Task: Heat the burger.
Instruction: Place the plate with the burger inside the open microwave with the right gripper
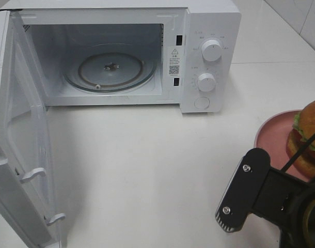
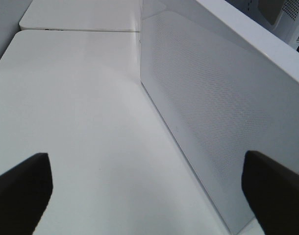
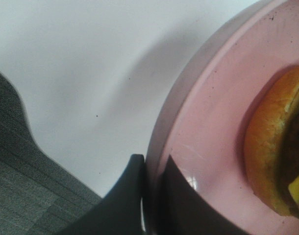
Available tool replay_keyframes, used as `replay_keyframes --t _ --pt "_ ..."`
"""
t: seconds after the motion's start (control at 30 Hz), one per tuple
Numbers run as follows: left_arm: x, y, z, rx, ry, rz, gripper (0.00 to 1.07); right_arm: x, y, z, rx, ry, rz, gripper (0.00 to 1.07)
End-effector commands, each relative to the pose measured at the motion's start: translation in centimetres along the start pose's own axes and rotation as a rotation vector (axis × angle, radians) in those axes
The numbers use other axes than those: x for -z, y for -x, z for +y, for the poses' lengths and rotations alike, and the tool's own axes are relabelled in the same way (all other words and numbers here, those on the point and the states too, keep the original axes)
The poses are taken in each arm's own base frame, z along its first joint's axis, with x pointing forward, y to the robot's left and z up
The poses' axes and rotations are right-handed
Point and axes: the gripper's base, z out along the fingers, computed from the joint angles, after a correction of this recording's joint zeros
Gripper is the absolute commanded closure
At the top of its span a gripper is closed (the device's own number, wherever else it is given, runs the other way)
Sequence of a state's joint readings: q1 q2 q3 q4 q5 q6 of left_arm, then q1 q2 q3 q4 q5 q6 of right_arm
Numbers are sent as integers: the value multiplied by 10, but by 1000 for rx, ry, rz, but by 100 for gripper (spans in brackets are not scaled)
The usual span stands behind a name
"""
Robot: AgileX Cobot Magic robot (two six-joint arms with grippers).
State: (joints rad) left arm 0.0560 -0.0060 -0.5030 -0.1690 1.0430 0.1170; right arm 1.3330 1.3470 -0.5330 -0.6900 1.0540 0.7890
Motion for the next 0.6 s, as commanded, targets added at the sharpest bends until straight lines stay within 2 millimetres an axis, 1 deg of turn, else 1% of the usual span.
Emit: replay_keyframes --t 0.03,0.3,0.37,0.4,0.43,0.47,0.53,0.6 --pt "2 -1 -1 -5 -9 -22 9 6 -1 -1 60 -79 -48 107" --pt "2 -1 -1 -5 -9 -22 9 14 -2 9 165 -76 -99 107" --pt "2 -1 -1 -5 -9 -22 9 18 -2 13 238 -84 -132 107" --pt "2 -1 -1 -5 -9 -22 9 18 -2 13 238 -84 -132 107" --pt "2 -1 -1 -5 -9 -22 9 20 -1 16 295 -86 -159 107" --pt "2 -1 -1 -5 -9 -22 9 20 -1 16 295 -86 -159 107" --pt "2 -1 -1 -5 -9 -22 9 23 1 21 411 -71 -198 107" --pt "2 -1 -1 -5 -9 -22 9 23 1 22 439 -67 -204 107"
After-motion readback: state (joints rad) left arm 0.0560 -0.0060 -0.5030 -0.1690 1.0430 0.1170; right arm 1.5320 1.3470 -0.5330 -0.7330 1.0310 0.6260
